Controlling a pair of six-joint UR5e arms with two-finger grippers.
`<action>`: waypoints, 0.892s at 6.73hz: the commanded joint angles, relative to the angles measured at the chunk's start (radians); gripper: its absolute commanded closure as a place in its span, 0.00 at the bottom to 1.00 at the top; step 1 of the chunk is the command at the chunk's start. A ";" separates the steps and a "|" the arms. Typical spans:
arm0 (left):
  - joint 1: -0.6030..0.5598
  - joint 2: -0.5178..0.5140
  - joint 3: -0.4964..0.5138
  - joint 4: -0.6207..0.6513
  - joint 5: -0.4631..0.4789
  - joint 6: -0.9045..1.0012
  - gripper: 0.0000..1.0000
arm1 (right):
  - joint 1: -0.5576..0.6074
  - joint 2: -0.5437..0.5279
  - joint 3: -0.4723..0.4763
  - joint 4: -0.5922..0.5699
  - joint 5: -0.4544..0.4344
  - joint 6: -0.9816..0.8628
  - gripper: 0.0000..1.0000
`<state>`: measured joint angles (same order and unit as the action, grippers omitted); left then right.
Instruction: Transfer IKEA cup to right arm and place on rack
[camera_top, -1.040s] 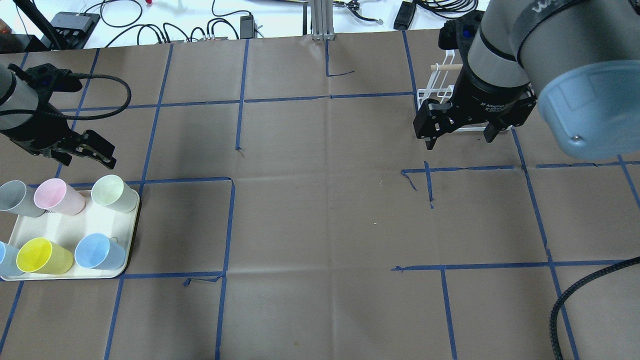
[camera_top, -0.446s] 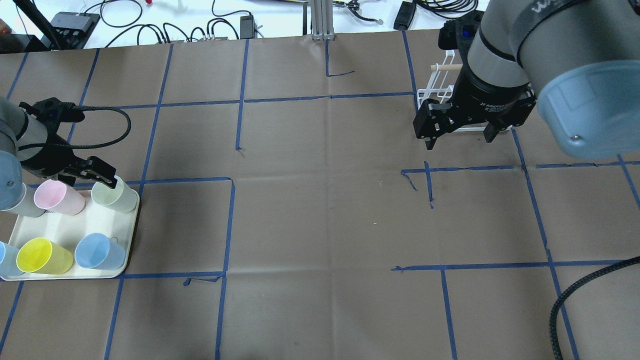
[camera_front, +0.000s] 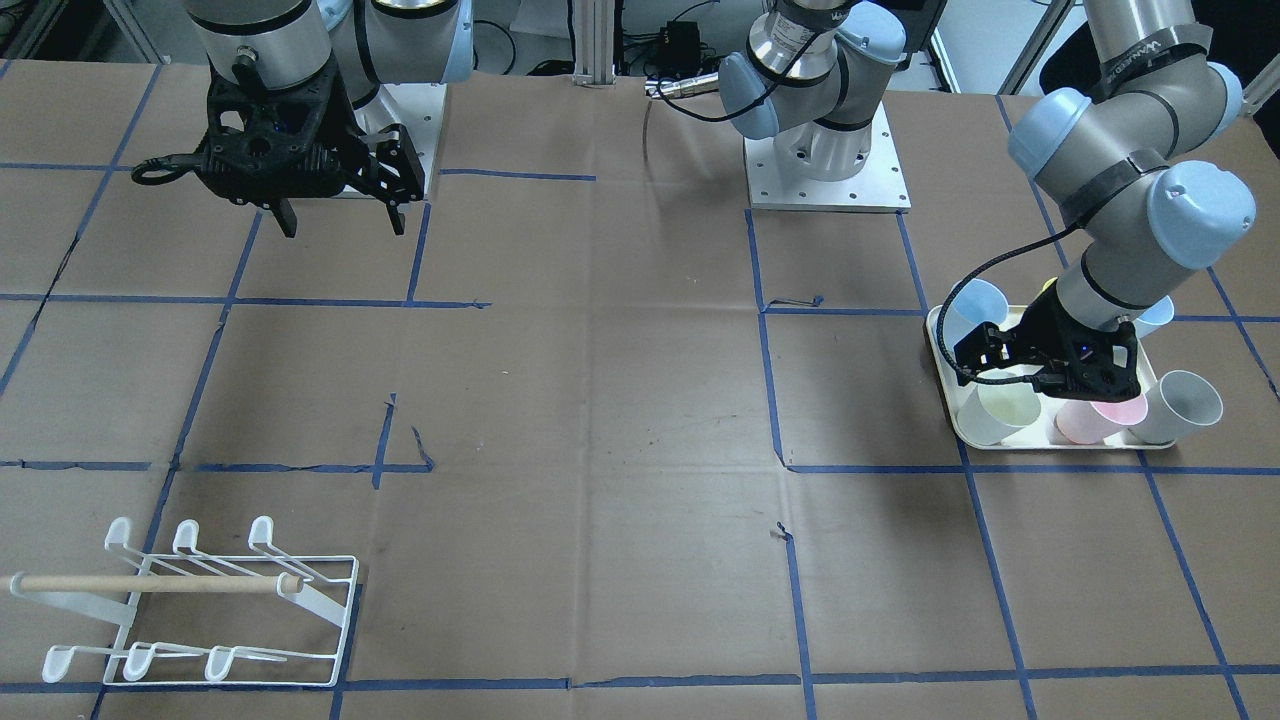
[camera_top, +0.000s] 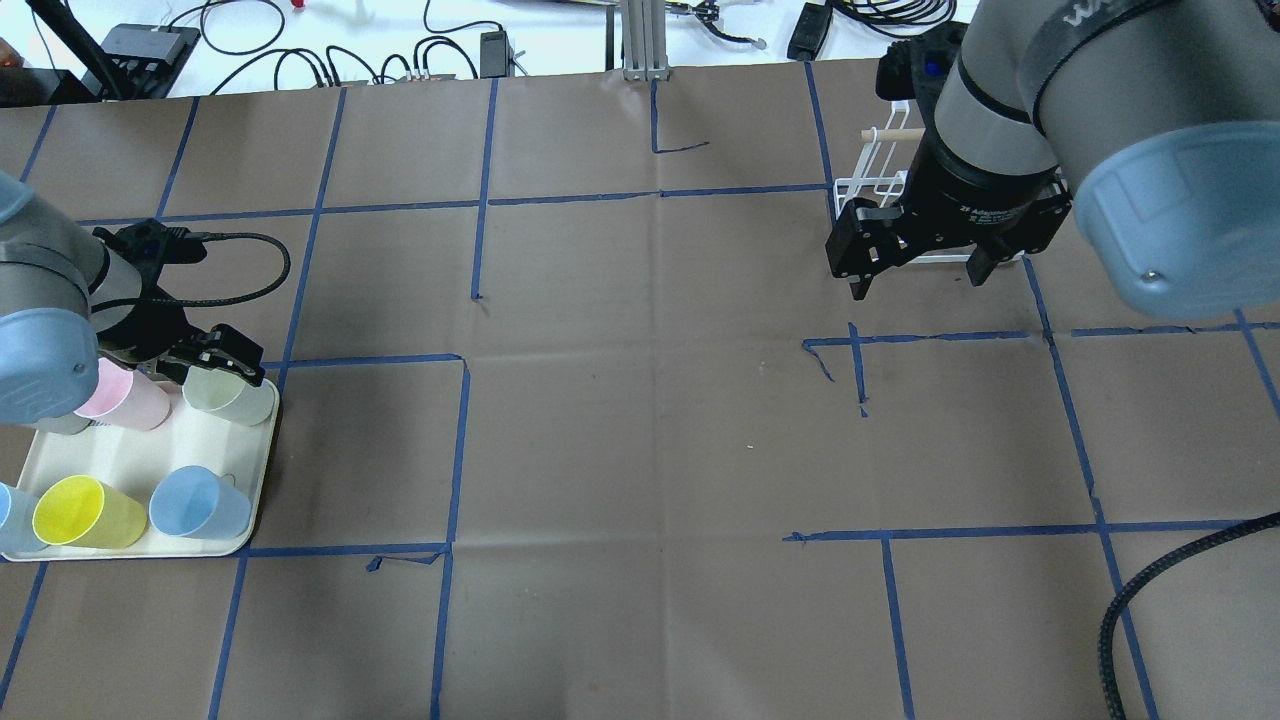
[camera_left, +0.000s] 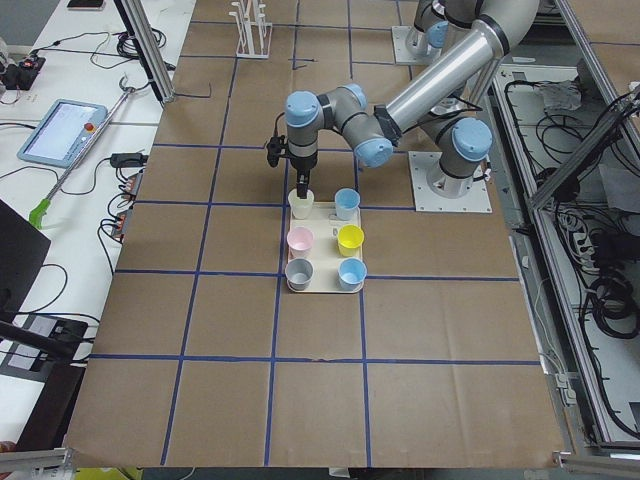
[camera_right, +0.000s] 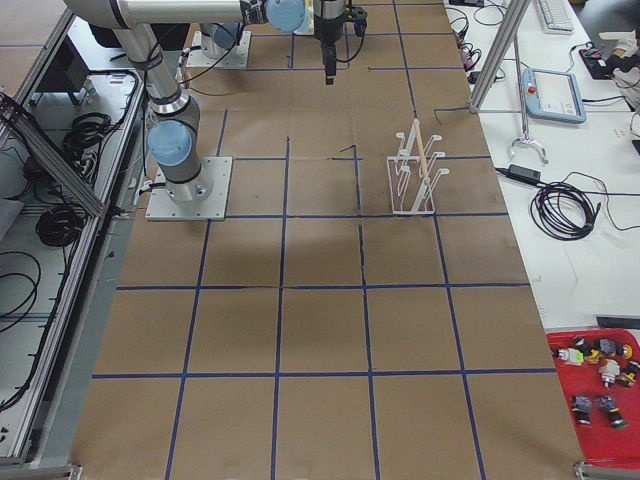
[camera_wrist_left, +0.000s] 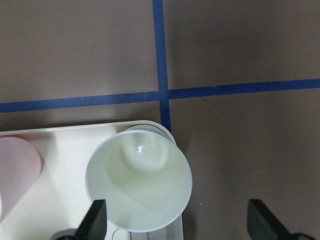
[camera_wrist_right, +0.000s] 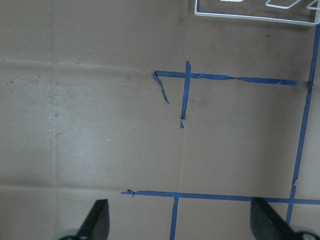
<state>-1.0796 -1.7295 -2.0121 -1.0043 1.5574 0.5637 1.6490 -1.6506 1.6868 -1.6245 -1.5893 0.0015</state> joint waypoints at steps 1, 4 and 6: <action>-0.005 -0.048 0.000 0.033 0.001 -0.007 0.01 | 0.000 0.000 0.001 0.000 0.000 0.000 0.00; -0.006 -0.050 -0.002 0.039 0.001 -0.007 0.06 | 0.000 0.000 0.002 0.000 0.000 0.000 0.00; -0.006 -0.042 -0.005 0.039 0.010 -0.004 0.66 | 0.000 0.000 0.002 0.000 0.000 0.000 0.00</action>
<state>-1.0860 -1.7754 -2.0169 -0.9650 1.5623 0.5590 1.6490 -1.6506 1.6888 -1.6245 -1.5892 0.0015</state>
